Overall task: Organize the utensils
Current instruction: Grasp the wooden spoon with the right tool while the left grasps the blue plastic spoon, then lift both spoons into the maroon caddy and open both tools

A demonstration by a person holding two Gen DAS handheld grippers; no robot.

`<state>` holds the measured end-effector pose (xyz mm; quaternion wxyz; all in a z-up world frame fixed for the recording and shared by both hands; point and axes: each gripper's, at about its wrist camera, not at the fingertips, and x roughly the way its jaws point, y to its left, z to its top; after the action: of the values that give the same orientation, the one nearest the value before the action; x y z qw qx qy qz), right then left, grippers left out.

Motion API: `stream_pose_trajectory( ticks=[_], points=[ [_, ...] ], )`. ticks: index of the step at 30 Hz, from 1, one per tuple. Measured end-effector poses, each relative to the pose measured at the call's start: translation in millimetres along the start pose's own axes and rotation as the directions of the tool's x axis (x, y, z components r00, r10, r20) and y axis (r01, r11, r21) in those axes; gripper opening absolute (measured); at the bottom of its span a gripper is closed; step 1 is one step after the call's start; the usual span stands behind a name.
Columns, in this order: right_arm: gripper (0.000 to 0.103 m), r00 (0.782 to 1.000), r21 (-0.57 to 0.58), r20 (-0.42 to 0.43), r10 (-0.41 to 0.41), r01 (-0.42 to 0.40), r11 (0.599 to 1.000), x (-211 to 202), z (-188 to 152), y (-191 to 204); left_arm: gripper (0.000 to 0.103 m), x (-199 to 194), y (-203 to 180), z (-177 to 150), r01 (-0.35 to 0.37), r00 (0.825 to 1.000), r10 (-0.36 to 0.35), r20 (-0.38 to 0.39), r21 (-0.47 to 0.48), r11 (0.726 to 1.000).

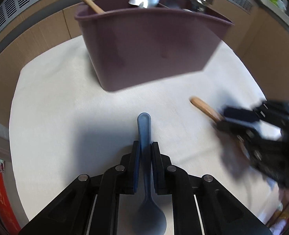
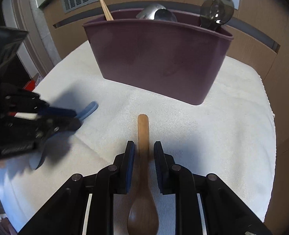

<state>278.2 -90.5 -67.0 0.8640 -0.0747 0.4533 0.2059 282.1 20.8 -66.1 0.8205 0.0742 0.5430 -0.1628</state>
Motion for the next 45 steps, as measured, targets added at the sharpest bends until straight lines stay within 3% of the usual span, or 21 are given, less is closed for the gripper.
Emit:
stream_pose_trajectory(
  ticks=[3,7,13,17,19,22,24,26,29,30,33,35,38,41,45],
  points=[
    [0.019,1.000,-0.016,-0.002,-0.015,0.015,1.000,1.5,2.8,4.1,0.012,-2.2,-4.1,-4.9,0.001,1.000,-0.001,-0.021,0.008,1.000],
    [0.010,0.999,-0.050,0.009,-0.043,0.044,0.998,-5.2,-4.0,9.0,0.012,0.1,-6.0,1.4,-0.002,0.998,0.002,-0.055,0.001,1.000],
    [0.010,0.999,-0.044,0.033,-0.037,0.039,0.998,-10.4,-12.8,8.2,0.012,3.2,-3.7,11.5,0.012,0.996,-0.015,-0.085,-0.033,0.999],
    [0.010,0.996,0.011,0.090,-0.011,0.010,1.000,-29.4,-15.5,5.5,0.011,-0.9,-15.4,6.5,-0.039,0.999,0.038,-0.018,-0.029,0.999],
    [0.010,0.991,0.048,0.136,0.006,-0.013,0.999,-49.9,-18.6,2.6,0.011,-13.2,-15.5,-0.1,0.004,0.999,0.000,0.046,-0.090,0.996],
    [0.010,0.976,0.082,0.215,0.021,-0.040,0.996,-86.9,-20.8,1.7,0.011,-52.0,-21.3,-13.4,0.058,0.976,-0.025,0.214,-0.149,0.987],
    [0.010,0.967,0.089,0.256,0.013,-0.037,0.995,-109.1,-18.2,1.8,0.011,-80.5,-28.3,-21.5,0.087,0.947,-0.026,0.321,-0.175,0.981],
    [0.010,0.948,0.083,0.320,0.003,-0.031,0.996,-139.4,-10.9,4.3,0.011,-113.8,-30.6,-24.2,0.106,0.905,-0.019,0.424,-0.182,0.978],
    [0.010,0.901,0.069,0.433,-0.015,-0.016,0.998,-189.1,11.6,6.2,0.011,-178.4,-39.3,-11.3,0.099,0.816,-0.001,0.578,-0.138,0.985],
    [0.010,0.877,0.060,0.480,-0.031,0.003,0.998,-208.9,22.1,6.9,0.011,-194.0,-42.6,-7.8,0.096,0.793,-0.001,0.609,-0.123,0.988],
    [0.010,0.809,0.038,0.584,-0.075,0.065,0.997,-257.1,56.6,9.5,0.011,-258.6,-49.0,10.1,0.037,0.683,0.032,0.729,-0.078,0.996],
    [0.010,0.775,0.037,0.625,-0.096,0.093,0.995,-276.4,76.4,11.7,0.011,-285.3,-51.0,19.8,0.023,0.632,0.035,0.774,-0.064,0.998],
    [0.010,0.743,0.047,0.657,-0.126,0.126,0.991,-291.6,99.0,7.5,0.011,-318.1,-50.6,40.9,-0.009,0.563,0.052,0.825,-0.057,0.998],
    [0.010,0.738,0.061,0.661,-0.135,0.126,0.990,-293.0,118.8,0.3,0.011,-330.1,-46.0,57.5,-0.041,0.536,0.071,0.841,-0.058,0.997],
    [0.010,0.745,0.071,0.651,-0.141,0.125,0.990,-275.7,132.6,-6.9,0.011,-320.0,-41.2,74.6,-0.040,0.546,0.071,0.835,-0.059,0.997]
  ],
)
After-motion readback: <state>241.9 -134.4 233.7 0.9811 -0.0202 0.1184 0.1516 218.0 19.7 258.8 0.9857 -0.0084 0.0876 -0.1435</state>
